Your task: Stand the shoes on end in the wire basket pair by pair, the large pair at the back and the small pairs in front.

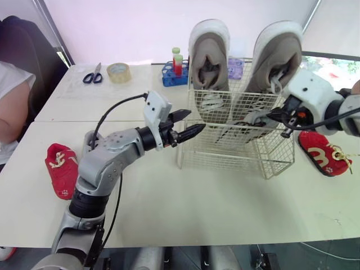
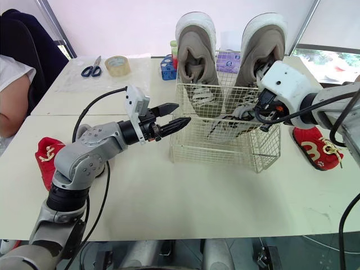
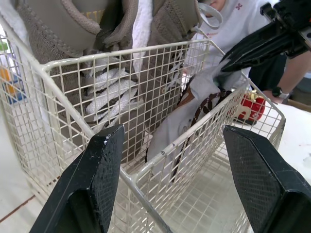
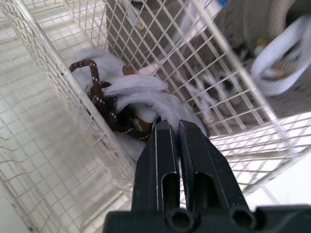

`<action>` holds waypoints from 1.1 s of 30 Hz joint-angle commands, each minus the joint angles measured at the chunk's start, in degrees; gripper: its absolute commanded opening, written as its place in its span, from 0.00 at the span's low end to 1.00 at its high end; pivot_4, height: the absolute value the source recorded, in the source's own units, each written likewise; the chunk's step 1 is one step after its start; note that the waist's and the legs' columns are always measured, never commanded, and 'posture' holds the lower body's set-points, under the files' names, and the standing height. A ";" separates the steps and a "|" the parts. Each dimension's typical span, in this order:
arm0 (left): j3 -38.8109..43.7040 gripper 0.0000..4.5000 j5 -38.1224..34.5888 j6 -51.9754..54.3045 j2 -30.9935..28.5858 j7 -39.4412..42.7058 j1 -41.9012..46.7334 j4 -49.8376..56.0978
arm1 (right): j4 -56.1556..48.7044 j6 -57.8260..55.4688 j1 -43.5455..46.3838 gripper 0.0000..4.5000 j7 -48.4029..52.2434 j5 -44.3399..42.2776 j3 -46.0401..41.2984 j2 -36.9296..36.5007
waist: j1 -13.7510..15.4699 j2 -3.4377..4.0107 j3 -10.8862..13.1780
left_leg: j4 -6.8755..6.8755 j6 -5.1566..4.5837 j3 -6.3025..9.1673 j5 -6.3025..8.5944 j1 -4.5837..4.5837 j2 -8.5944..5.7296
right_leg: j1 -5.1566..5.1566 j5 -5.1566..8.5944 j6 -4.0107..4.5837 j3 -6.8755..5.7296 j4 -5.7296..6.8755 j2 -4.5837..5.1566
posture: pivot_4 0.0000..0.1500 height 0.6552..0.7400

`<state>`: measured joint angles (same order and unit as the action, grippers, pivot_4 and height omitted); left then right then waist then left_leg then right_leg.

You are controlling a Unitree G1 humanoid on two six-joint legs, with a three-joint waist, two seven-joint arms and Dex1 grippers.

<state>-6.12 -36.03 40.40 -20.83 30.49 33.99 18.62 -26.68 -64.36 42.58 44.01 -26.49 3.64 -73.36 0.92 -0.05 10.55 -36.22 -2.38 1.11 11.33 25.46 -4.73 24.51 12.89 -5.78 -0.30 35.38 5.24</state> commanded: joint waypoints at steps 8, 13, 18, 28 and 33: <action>-2.06 0.73 2.12 -0.38 2.62 3.11 0.99 -3.01 | 0.10 39.06 -2.75 0.00 10.30 12.33 -8.63 -3.86 | 0.08 -0.01 -0.03 | -0.03 0.00 0.01 0.00 -0.06 0.01 | -0.08 -0.01 -0.04 -0.04 -0.01 -0.03 | 1.00 1.00; -2.05 0.73 2.77 -0.79 2.83 4.42 1.45 -4.06 | 4.31 54.68 -11.86 0.00 13.90 19.57 -12.92 -6.09 | 0.71 -0.03 -0.05 | -0.11 -0.02 -0.01 0.02 -0.08 -0.01 | -0.16 -0.02 -0.05 -0.03 -0.02 -0.01 | 1.00 1.00; -1.59 0.73 3.00 -0.56 3.58 4.91 2.30 -4.79 | 10.08 67.72 -16.04 0.00 13.93 26.40 -14.74 -7.18 | 1.31 0.04 -0.09 | -0.12 0.00 0.00 0.01 -0.11 0.01 | -0.13 -0.04 -0.07 -0.03 0.04 -0.03 | 1.00 1.00; -0.37 0.73 2.22 0.27 5.22 4.95 2.80 -5.32 | 16.00 83.31 -19.08 0.00 12.13 33.34 -17.05 -7.28 | 1.47 0.04 -0.09 | -0.17 0.00 0.00 0.01 -0.11 0.00 | -0.17 -0.04 -0.07 -0.03 0.05 -0.02 | 1.00 1.00; 0.19 0.73 2.35 0.31 5.66 5.17 3.30 -6.07 | 14.27 84.58 -23.92 0.00 11.28 33.61 -17.89 -4.78 | 1.45 0.02 -0.10 | -0.27 0.00 0.02 0.01 -0.12 0.00 | -0.25 -0.04 -0.07 -0.04 0.05 -0.02 | 1.00 1.00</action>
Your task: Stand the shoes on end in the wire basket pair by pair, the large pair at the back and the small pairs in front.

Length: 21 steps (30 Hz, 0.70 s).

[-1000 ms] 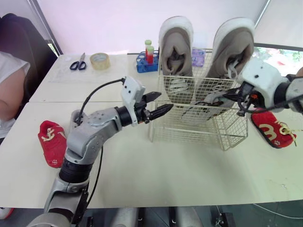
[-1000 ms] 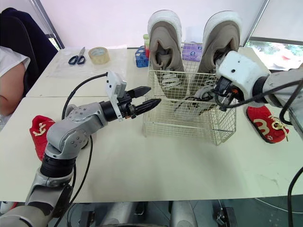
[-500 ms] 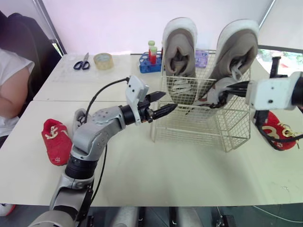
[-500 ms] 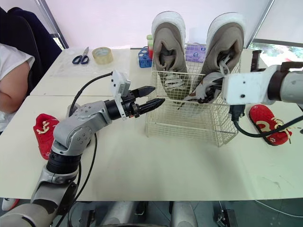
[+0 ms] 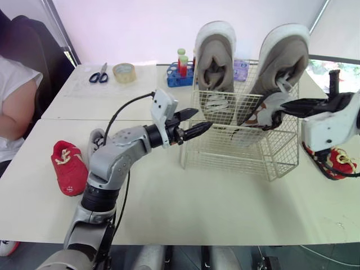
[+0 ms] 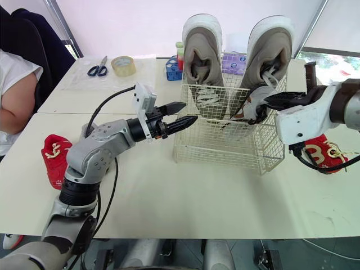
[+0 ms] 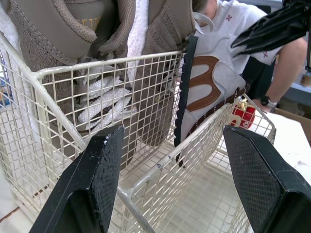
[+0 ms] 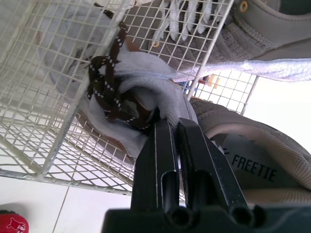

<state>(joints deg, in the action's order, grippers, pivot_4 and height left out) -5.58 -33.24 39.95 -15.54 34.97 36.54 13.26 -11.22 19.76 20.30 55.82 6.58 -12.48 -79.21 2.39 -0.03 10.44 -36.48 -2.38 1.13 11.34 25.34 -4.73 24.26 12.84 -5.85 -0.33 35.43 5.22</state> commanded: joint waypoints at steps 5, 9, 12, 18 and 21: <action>-0.22 0.73 -0.27 0.78 0.45 0.88 0.59 -0.78 | -2.72 -1.01 -2.10 0.16 -1.44 0.55 -1.80 2.02 | -0.08 0.03 -0.02 | -0.04 0.00 0.00 0.00 -0.04 0.01 | -0.02 0.00 0.00 0.00 0.09 -0.01 | 1.00 1.00; -0.01 0.73 -0.29 0.90 0.58 0.79 0.33 -0.62 | -2.20 -2.53 -1.09 0.56 -2.12 0.56 -3.35 1.88 | -0.08 0.03 -0.02 | -0.05 -0.01 0.00 -0.01 -0.04 0.01 | -0.02 0.00 0.01 0.00 0.11 -0.02 | 1.00 1.00; 0.15 0.73 -0.26 0.81 0.56 0.94 0.00 -0.70 | -3.80 -6.84 -1.99 0.65 -1.03 -2.78 -7.03 2.82 | -0.07 0.03 -0.02 | -0.07 -0.01 0.00 0.00 -0.04 0.01 | -0.02 0.00 0.01 0.00 0.11 -0.02 | 1.00 1.00; 1.21 0.73 -1.23 1.01 0.30 2.34 0.10 -1.90 | -15.51 -33.53 -1.88 0.65 6.97 -18.39 -18.73 1.89 | -0.03 0.03 -0.02 | -0.07 -0.09 0.03 -0.05 -0.03 0.03 | -0.02 0.00 0.00 0.00 0.13 -0.02 | 1.00 1.00; 2.37 0.73 -1.87 1.17 -0.17 3.32 0.72 -3.28 | -20.59 -55.79 0.58 0.65 8.48 -30.40 -25.38 -0.56 | -0.13 0.04 -0.02 | -0.07 -0.09 0.04 -0.02 -0.03 0.04 | -0.02 0.00 0.01 0.00 0.12 -0.02 | 1.00 1.00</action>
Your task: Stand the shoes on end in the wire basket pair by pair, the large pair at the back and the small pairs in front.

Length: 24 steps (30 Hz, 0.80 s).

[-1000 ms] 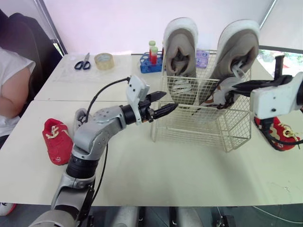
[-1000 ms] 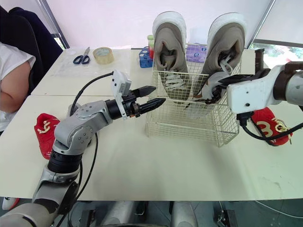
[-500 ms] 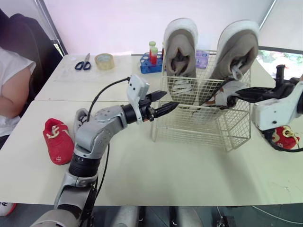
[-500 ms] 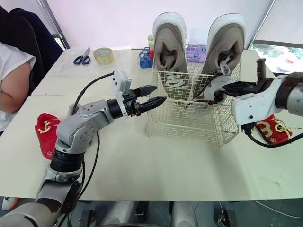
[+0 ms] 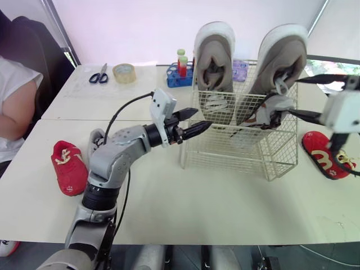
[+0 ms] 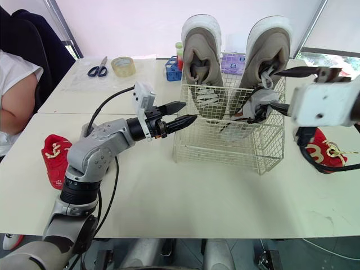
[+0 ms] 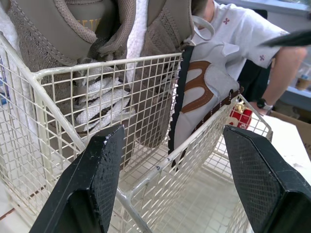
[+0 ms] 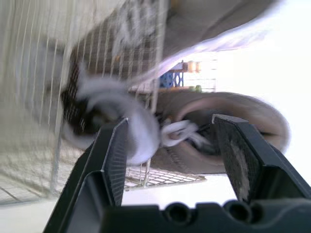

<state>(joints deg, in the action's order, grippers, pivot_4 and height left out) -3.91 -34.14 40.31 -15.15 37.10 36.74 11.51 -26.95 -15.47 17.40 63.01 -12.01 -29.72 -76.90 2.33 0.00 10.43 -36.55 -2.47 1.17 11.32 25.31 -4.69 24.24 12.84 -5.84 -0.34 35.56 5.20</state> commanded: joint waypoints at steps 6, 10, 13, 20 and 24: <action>8.02 0.90 -8.69 6.52 -2.14 0.28 2.64 -0.69 | 6.06 -54.90 27.09 0.78 -15.52 -49.30 -12.13 -5.27 | -0.29 -0.14 -0.04 | 0.13 0.07 -0.02 0.08 0.06 0.20 | 0.10 -0.03 0.10 -0.13 -0.12 0.07 | 1.00 1.00; 14.10 1.00 -11.44 10.58 -4.77 -6.85 4.28 3.01 | 5.86 -59.21 25.39 0.99 -23.97 -65.93 -11.36 5.25 | -1.88 -0.63 -0.28 | 0.40 0.06 -0.06 0.08 0.04 0.30 | 0.11 -0.05 0.14 -0.34 -0.40 0.16 | 1.00 1.00; 20.76 1.00 -16.15 17.45 -9.20 -13.12 5.63 5.87 | 3.67 -56.48 22.60 0.99 -24.49 -67.96 -4.79 10.97 | -2.00 -0.54 -0.25 | 0.38 -0.14 -0.42 0.00 0.08 0.29 | 0.31 -0.11 0.07 -0.34 -0.25 0.34 | 1.00 1.00; 23.75 1.00 -15.78 36.51 -26.83 -21.90 6.53 4.26 | 4.46 -40.22 23.67 0.99 -11.97 -50.71 15.10 18.90 | -1.71 -0.50 -0.23 | 0.28 -0.16 -0.55 0.00 0.01 0.33 | 0.39 -0.20 -0.10 -0.31 0.05 0.23 | 1.00 1.00; 21.57 1.00 -11.46 43.05 -35.16 -22.94 5.78 1.62 | 7.61 -34.27 25.42 0.99 -5.49 -44.99 20.31 20.30 | -1.46 -0.55 -0.21 | 0.12 -0.10 -0.56 0.04 0.02 0.30 | 0.30 -0.19 -0.06 -0.31 -0.01 0.24 | 1.00 1.00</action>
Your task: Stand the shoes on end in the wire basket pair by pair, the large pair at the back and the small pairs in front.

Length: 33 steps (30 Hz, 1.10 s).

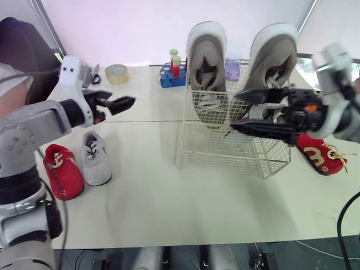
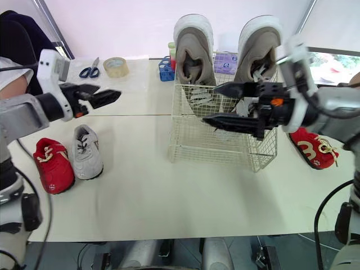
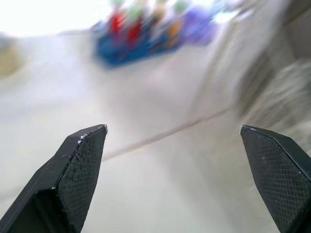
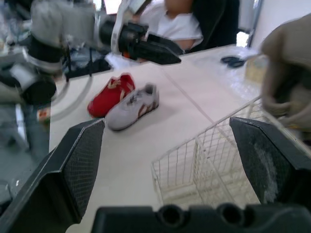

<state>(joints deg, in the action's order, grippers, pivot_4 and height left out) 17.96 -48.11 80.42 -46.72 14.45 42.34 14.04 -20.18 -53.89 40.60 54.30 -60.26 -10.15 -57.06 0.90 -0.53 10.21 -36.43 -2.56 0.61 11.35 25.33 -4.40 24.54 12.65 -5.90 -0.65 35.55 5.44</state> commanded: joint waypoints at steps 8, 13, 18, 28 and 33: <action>-3.48 1.00 10.01 11.99 -12.59 -1.39 8.38 -19.56 | -2.54 6.88 -3.73 0.99 15.27 6.21 1.35 -5.31 | -0.27 -0.07 0.00 | 0.21 0.13 0.01 0.06 0.03 -0.01 | 0.17 -0.12 -0.12 0.07 -0.02 0.03 | 1.00 1.00; -10.00 1.00 10.36 12.08 -15.23 3.78 13.54 -28.40 | -4.33 9.13 -5.92 0.99 13.49 9.42 3.00 -3.52 | -0.16 -0.09 -0.01 | 0.35 0.19 -0.06 0.05 0.03 0.03 | 0.36 -0.06 0.01 0.19 0.04 0.04 | 1.00 1.00; -13.76 1.00 10.73 12.08 -15.59 7.03 14.72 -32.35 | -6.27 8.92 -7.29 0.99 10.93 9.75 3.43 -1.11 | -0.21 -0.09 -0.01 | 0.36 0.19 -0.14 0.05 0.12 0.04 | 0.42 -0.08 0.05 0.21 -0.03 0.14 | 1.00 1.00; -17.06 1.00 14.31 10.81 -13.71 11.32 11.94 -35.13 | -10.38 7.74 -10.79 0.99 4.74 7.57 2.35 2.06 | -0.23 -0.09 -0.01 | 0.43 0.19 -0.16 0.05 0.29 0.04 | 0.63 -0.09 0.06 0.24 0.01 0.15 | 1.00 1.00; -19.49 1.00 19.18 6.12 -10.57 11.46 9.39 -40.03 | -11.52 8.57 -13.38 0.99 1.82 11.23 2.94 1.23 | -0.13 -0.10 -0.02 | 0.42 0.18 -0.18 0.05 0.29 0.04 | 0.62 -0.09 0.07 0.25 0.00 0.16 | 1.00 1.00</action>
<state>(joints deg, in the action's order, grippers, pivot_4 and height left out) -0.63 -31.36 88.62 -57.63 25.84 51.68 -24.49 -30.66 -46.23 27.03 57.00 -50.11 -5.85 -55.13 0.77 -0.63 10.19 -36.03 -2.38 0.43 11.40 25.63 -4.35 25.16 12.56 -5.82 -0.40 35.55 5.60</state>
